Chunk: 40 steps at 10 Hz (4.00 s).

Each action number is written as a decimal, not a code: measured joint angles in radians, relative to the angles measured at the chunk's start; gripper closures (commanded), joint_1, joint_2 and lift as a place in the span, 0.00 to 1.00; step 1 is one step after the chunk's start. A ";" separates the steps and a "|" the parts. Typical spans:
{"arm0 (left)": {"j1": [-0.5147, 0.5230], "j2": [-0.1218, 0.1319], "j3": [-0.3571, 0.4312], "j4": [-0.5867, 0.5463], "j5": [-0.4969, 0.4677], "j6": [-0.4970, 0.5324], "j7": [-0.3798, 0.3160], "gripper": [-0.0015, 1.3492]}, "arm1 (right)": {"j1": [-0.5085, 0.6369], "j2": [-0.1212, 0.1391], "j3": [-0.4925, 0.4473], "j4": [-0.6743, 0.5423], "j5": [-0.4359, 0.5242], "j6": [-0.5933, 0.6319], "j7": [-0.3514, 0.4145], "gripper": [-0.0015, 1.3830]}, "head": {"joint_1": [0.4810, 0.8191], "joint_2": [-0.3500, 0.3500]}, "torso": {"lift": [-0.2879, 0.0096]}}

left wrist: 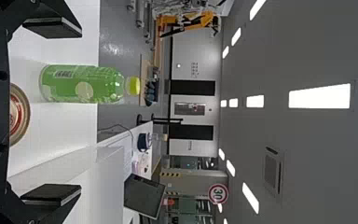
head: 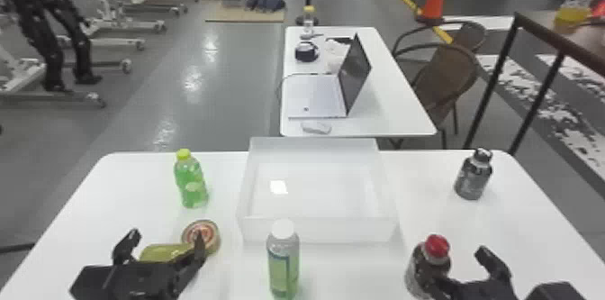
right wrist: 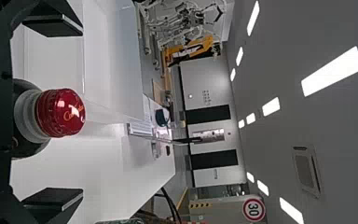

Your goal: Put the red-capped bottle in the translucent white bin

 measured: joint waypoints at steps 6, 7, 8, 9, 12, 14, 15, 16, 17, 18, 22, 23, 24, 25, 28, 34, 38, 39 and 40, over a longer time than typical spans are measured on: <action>0.001 0.000 -0.002 0.000 0.012 0.005 0.000 0.10 | 0.002 -0.001 -0.001 -0.005 0.013 0.006 -0.003 0.07 | 0.20 0.50 | 0.63; 0.001 0.000 -0.002 0.000 0.012 0.007 0.000 0.10 | 0.002 -0.001 -0.002 0.000 0.009 0.007 -0.004 0.07 | 0.20 0.50 | 0.63; 0.001 0.000 -0.002 0.000 0.015 0.009 0.000 0.10 | 0.003 -0.002 -0.004 0.008 0.004 0.008 -0.004 0.07 | 0.20 0.50 | 0.63; 0.001 0.000 -0.002 0.002 0.023 0.010 0.000 0.10 | 0.003 -0.006 -0.005 0.015 0.003 0.008 -0.004 0.07 | 0.20 0.50 | 0.63; -0.003 0.000 -0.013 0.026 0.073 0.002 0.000 0.10 | 0.002 -0.035 -0.007 0.052 0.002 0.001 -0.003 0.07 | 0.20 0.50 | 0.63; -0.009 0.000 -0.023 0.031 0.074 -0.005 0.000 0.10 | -0.001 -0.044 -0.008 0.084 -0.023 -0.005 0.000 0.07 | 0.20 0.50 | 0.63; -0.011 0.000 -0.026 0.032 0.074 -0.006 0.000 0.10 | -0.008 -0.047 -0.008 0.101 -0.030 -0.006 0.014 0.07 | 0.20 0.50 | 0.63; -0.012 0.000 -0.027 0.033 0.073 -0.007 0.000 0.10 | -0.016 -0.053 -0.008 0.118 -0.033 -0.006 0.027 0.07 | 0.20 0.50 | 0.63; -0.013 0.000 -0.028 0.034 0.071 -0.009 0.000 0.10 | -0.028 -0.057 -0.007 0.138 -0.040 -0.005 0.046 0.07 | 0.20 0.50 | 0.63; -0.013 0.000 -0.028 0.034 0.070 -0.010 0.000 0.10 | -0.036 -0.058 -0.007 0.154 -0.051 0.001 0.060 0.07 | 0.20 0.50 | 0.63; -0.015 0.000 -0.028 0.044 0.075 -0.028 0.000 0.10 | -0.084 -0.070 -0.008 0.217 -0.057 0.026 0.121 0.07 | 0.20 0.50 | 0.63; -0.016 0.000 -0.029 0.048 0.078 -0.035 0.000 0.10 | -0.099 -0.071 -0.008 0.234 -0.055 0.031 0.138 0.07 | 0.20 0.50 | 0.63; -0.016 0.000 -0.029 0.049 0.079 -0.038 0.000 0.10 | -0.114 -0.071 -0.007 0.252 -0.052 0.033 0.150 0.07 | 0.20 0.50 | 0.63; -0.016 0.000 -0.029 0.049 0.080 -0.039 0.000 0.10 | -0.128 -0.072 -0.007 0.267 -0.047 0.034 0.160 0.07 | 0.20 0.50 | 0.63; -0.016 0.000 -0.029 0.050 0.083 -0.039 0.000 0.10 | -0.154 -0.072 -0.007 0.282 -0.023 0.048 0.169 0.32 | 0.20 0.50 | 0.63; -0.016 0.000 -0.029 0.051 0.084 -0.042 0.000 0.10 | -0.204 -0.067 -0.005 0.271 -0.010 0.118 0.236 0.67 | 0.20 0.50 | 0.63; -0.019 0.000 -0.032 0.051 0.084 -0.037 0.000 0.10 | -0.256 -0.077 -0.015 0.088 0.005 0.249 0.209 0.67 | 0.20 0.50 | 0.63; -0.021 0.000 -0.034 0.054 0.084 -0.036 0.000 0.10 | -0.279 -0.092 -0.015 0.093 -0.014 0.255 0.209 0.67 | 0.20 0.50 | 0.63; -0.024 0.000 -0.036 0.057 0.084 -0.036 0.000 0.10 | -0.311 -0.111 -0.006 0.121 -0.049 0.252 0.207 0.67 | 0.20 0.50 | 0.63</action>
